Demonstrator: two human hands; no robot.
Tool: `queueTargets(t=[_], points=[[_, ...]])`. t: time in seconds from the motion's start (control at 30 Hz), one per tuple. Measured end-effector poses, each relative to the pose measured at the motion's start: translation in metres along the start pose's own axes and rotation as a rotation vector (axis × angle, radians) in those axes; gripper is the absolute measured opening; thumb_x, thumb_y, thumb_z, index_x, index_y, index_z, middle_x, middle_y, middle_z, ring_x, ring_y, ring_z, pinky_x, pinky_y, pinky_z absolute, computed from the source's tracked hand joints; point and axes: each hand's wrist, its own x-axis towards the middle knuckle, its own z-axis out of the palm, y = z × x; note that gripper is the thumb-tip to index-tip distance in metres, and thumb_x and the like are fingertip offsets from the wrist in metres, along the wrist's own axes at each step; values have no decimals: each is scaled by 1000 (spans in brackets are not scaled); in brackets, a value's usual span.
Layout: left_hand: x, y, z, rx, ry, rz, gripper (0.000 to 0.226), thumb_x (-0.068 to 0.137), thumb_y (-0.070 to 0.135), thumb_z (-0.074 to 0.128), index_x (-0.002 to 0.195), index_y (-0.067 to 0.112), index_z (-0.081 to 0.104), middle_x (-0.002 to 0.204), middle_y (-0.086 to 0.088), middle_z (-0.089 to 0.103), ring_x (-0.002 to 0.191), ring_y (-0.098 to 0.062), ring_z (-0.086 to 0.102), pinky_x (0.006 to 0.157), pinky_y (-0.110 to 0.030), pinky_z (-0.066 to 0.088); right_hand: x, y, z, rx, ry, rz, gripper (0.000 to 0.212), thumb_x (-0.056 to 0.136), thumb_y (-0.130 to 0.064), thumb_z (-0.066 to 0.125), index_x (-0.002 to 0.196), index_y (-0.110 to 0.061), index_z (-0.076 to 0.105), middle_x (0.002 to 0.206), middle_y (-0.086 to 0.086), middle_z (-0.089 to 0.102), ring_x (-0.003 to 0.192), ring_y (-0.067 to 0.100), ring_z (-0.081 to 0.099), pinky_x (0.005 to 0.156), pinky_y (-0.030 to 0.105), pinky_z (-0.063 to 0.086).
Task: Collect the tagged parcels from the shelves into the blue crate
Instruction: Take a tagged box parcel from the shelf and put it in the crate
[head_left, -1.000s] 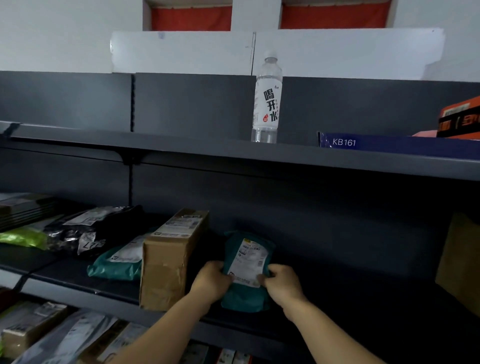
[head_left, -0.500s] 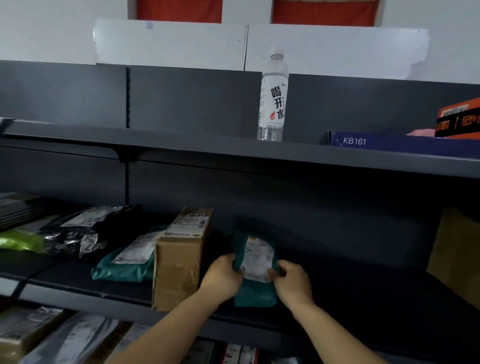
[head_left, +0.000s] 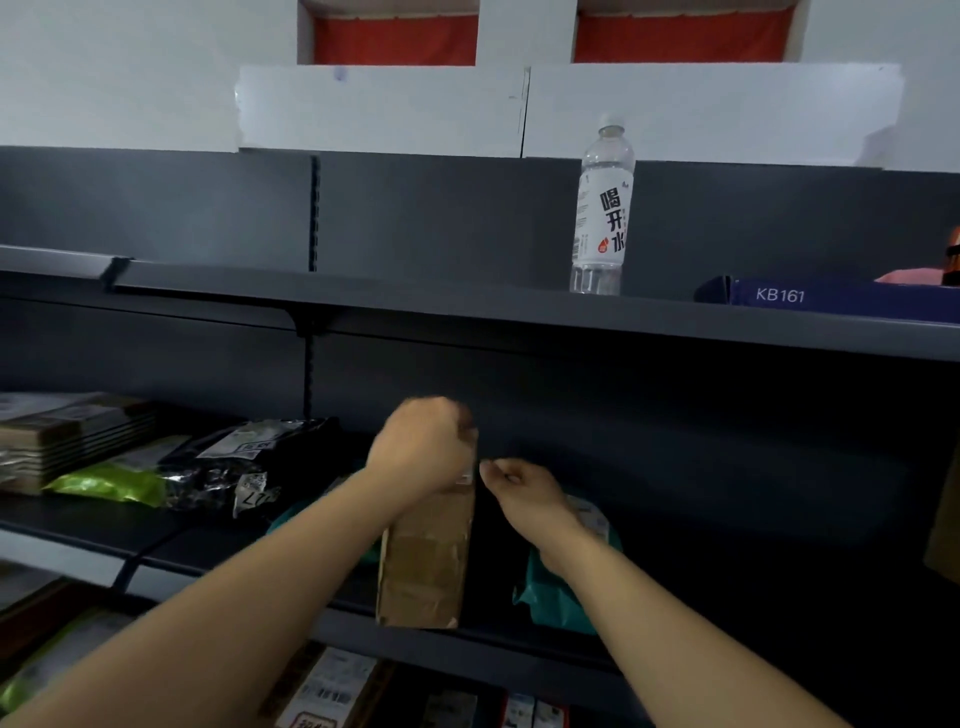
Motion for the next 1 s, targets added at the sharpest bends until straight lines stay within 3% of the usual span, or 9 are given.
queueTargets(t=[0.1,0.23,0.37,0.43,0.53,0.63,0.73,0.83,1.0], points=[[4,-37,4,-73,-131,-171,26,94,20,50,111,9,65,108,-12,67,93,-26,63,67,-29,48,-3,-14,12,180,-90,114,37,96,-46,50,121,-21,58,106,-3,57,87,10,51,85,27,42],[4,-70,18,-299,-263,-340,25,93,27,53,109,10,62,107,-10,64,93,-25,60,78,-36,51,-1,-20,23,287,-78,231,36,91,-41,60,115,-15,63,98,0,66,81,13,59,61,24,46],[-2,-72,21,-652,-389,-495,30,97,35,51,112,10,61,110,-11,66,101,-28,63,85,-43,56,-2,-19,29,353,-38,273,30,90,-37,61,112,-16,64,100,5,69,87,18,64,62,25,49],[-5,-70,22,-788,-399,-531,27,99,32,50,112,11,61,107,-10,68,98,-25,65,82,-44,58,-6,-19,30,360,-20,258,22,92,-35,60,105,-19,64,97,3,68,85,16,63,63,25,49],[-10,-69,23,-876,-347,-536,22,98,27,53,112,12,62,101,-7,69,93,-23,65,72,-39,58,-13,-21,29,357,31,200,11,92,-32,63,94,-22,65,92,0,68,82,13,63,65,23,51],[-20,-68,19,-932,-319,-516,15,98,22,54,106,14,64,95,-4,69,86,-21,65,68,-34,55,-27,-24,30,381,57,171,16,90,-27,66,104,-17,68,95,1,71,86,14,67,69,23,53],[-35,-64,10,-978,-291,-461,9,97,16,55,103,18,61,100,-5,70,89,-21,66,72,-34,56,-44,-26,31,421,66,158,23,90,-21,67,112,-16,67,99,1,72,90,15,68,75,25,54],[-54,-57,4,-960,-225,-390,15,95,11,56,106,19,63,102,-3,70,91,-18,67,74,-31,56,-64,-27,32,462,83,145,27,91,-16,65,118,-17,64,100,-2,71,90,12,67,71,23,53],[-93,-38,-7,-924,-143,-307,22,93,9,59,107,25,65,105,3,71,95,-16,68,89,-38,56,-107,-25,23,479,92,97,37,90,-12,65,127,-18,60,101,-5,70,92,10,66,73,22,53]])
